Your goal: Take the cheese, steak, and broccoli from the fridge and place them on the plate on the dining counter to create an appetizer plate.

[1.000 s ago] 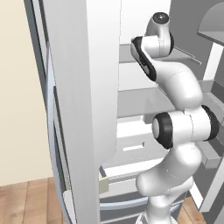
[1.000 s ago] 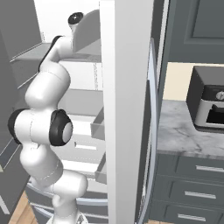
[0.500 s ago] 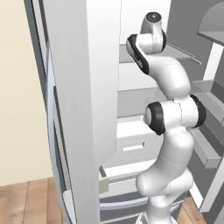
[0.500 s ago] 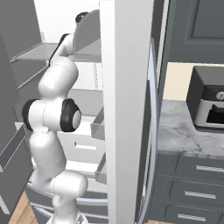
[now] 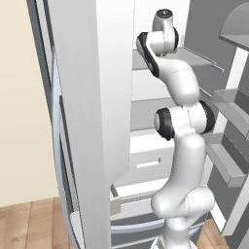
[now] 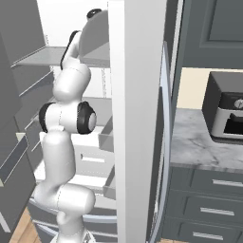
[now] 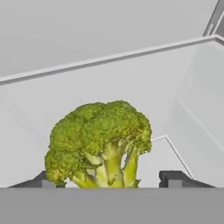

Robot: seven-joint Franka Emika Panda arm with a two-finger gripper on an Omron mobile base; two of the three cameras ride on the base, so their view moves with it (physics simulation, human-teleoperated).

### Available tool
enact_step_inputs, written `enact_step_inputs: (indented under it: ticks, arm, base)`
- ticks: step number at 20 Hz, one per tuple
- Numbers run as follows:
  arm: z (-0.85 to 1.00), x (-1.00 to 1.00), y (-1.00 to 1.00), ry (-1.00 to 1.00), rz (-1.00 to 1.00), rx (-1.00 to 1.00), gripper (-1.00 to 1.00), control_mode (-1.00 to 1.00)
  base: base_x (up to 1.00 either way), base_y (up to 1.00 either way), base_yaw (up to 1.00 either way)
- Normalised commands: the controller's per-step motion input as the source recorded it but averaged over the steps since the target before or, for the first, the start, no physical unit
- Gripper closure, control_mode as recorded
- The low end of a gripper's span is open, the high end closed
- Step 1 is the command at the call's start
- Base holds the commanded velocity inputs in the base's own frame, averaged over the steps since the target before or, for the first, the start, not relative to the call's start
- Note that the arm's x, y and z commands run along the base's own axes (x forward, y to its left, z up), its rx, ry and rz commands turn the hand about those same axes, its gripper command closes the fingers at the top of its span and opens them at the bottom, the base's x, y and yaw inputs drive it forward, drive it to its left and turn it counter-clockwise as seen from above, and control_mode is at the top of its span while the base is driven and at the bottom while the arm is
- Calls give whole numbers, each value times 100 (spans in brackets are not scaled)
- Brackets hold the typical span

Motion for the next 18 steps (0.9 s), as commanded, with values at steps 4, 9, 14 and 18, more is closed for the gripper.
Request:
enact_step_inputs:
  ticks: [4, 9, 14, 18]
  arm:
    - [-24, 5, -5, 10, 0, 0, 100, -100]
    - [-84, 4, -9, -7, 0, 0, 100, -100]
    - [-100, 36, 0, -44, 0, -2, 100, -100]
    - [-100, 13, 1, -55, 0, -5, 100, -100]
  base:
    - [0, 0, 0]
    - [0, 0, 0]
    - [0, 0, 0]
    - [0, 0, 0]
